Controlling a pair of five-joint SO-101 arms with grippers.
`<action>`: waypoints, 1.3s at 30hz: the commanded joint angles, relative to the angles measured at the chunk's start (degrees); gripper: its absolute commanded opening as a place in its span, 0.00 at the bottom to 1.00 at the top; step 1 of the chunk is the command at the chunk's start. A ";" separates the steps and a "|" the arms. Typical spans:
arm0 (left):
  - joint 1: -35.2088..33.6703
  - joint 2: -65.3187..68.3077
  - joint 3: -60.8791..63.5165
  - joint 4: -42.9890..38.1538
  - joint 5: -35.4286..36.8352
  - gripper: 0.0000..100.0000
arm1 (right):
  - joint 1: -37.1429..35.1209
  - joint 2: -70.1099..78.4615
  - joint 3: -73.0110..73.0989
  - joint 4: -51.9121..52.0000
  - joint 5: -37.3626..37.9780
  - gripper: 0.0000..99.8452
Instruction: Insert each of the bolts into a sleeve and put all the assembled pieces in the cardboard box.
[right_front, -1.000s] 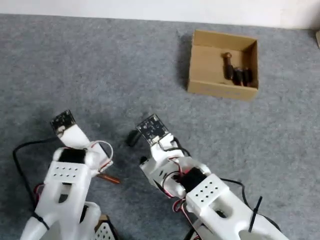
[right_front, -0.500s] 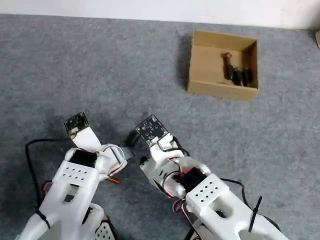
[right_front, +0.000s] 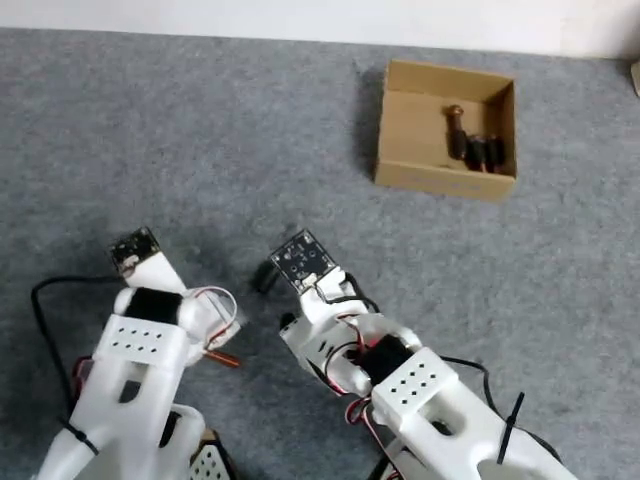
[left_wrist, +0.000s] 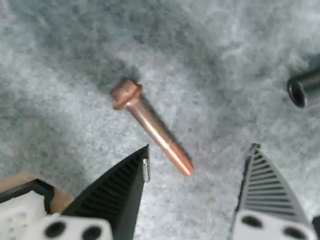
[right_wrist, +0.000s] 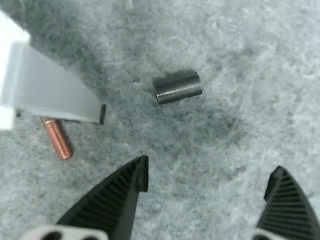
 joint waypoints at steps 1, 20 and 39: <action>-2.77 0.04 -1.10 0.26 0.26 0.28 | 0.92 0.22 -0.22 -1.36 0.79 0.34; -5.85 0.04 11.03 -10.29 0.26 0.28 | 0.75 0.22 -0.13 -1.19 0.79 0.34; -5.93 0.04 17.54 -17.85 0.62 0.01 | 0.66 0.22 -0.13 -1.10 0.53 0.34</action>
